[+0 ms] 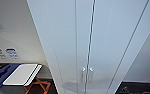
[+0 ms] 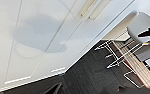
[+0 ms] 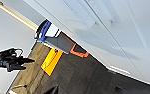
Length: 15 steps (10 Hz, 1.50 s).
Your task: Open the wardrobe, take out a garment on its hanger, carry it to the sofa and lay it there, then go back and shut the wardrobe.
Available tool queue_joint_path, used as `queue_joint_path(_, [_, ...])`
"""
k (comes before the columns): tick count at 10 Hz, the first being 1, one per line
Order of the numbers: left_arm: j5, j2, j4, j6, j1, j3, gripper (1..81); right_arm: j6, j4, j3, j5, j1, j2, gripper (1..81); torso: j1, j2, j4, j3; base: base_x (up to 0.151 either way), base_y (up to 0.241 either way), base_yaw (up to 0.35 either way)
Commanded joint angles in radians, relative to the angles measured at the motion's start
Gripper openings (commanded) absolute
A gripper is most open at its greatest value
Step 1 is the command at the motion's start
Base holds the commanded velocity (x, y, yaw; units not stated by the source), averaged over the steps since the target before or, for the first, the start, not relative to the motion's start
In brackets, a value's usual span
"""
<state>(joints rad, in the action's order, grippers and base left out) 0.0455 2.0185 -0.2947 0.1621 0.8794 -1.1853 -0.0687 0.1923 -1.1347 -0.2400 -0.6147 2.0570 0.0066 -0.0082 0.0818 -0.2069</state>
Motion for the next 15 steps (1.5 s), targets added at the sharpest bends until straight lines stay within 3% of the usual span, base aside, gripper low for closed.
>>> queue_joint_path(1, [-0.032, -0.039, 0.022, 0.002, -0.148, 0.030, 81.1, 0.001, 0.056, 0.007, -0.047, 0.166, -0.021, 81.1, 0.000, 0.000, 0.000, 0.000, 0.000, 0.000, 0.000])
queue_joint_path(7, [-0.158, 0.057, 0.072, 0.007, -0.320, -0.017, 81.1, 0.012, 0.101, -0.060, -0.093, 0.279, 0.071, 81.1, 0.001, 0.001, 0.000, -0.001, 0.000, 0.000, 0.000])
queue_joint_path(15, [-0.220, 0.226, 0.089, 0.027, -0.452, -0.174, 81.1, 0.046, 0.102, -0.186, -0.110, 0.391, 0.189, 81.1, 0.002, 0.002, 0.000, -0.002, 0.000, 0.000, 0.000])
